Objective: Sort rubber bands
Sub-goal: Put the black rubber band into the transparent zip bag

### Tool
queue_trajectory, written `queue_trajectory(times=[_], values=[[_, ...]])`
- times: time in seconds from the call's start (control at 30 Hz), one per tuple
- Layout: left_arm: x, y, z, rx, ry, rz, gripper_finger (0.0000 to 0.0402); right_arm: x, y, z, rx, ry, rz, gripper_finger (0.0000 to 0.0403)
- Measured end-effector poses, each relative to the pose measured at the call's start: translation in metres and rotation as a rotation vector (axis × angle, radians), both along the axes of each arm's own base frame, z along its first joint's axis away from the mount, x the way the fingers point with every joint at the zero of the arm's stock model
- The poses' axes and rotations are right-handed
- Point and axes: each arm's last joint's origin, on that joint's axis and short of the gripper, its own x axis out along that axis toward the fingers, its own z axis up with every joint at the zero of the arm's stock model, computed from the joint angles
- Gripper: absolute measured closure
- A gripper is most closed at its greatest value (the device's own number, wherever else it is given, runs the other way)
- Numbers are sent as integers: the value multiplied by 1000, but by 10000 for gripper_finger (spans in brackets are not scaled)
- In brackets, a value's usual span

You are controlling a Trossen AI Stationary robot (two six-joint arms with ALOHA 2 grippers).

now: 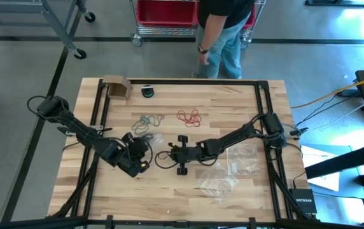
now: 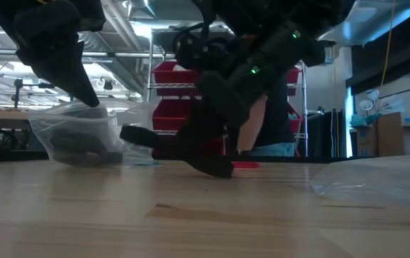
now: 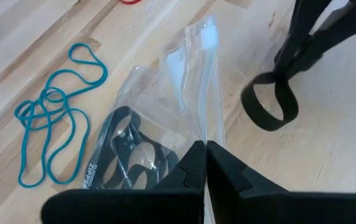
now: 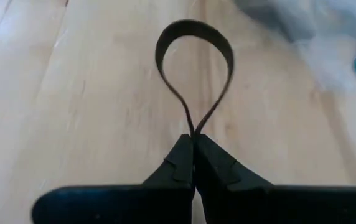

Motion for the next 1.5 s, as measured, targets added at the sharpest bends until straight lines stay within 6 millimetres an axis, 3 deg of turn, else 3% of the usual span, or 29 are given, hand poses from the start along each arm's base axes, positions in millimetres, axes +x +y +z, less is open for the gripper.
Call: queue_trajectory(times=[0.4, 0.7, 0.87, 1.17, 1.5], values=[[0, 0, 0, -6, 0, 2, 402, 2, -1, 1, 49, -13, -3, 387], [0, 0, 0, -8, 1, 2, 402, 6, 0, 7, 44, -12, -3, 249], [0, 0, 0, -8, 1, 2, 402, 11, 1, 17, -18, 49, 44, 207], [0, 0, 0, -5, 4, -1, 402, 20, 2, 39, -126, 81, 107, 199], [0, 0, 0, -1, 10, -2, 402, 23, -5, 41, -115, 84, 109, 198]])
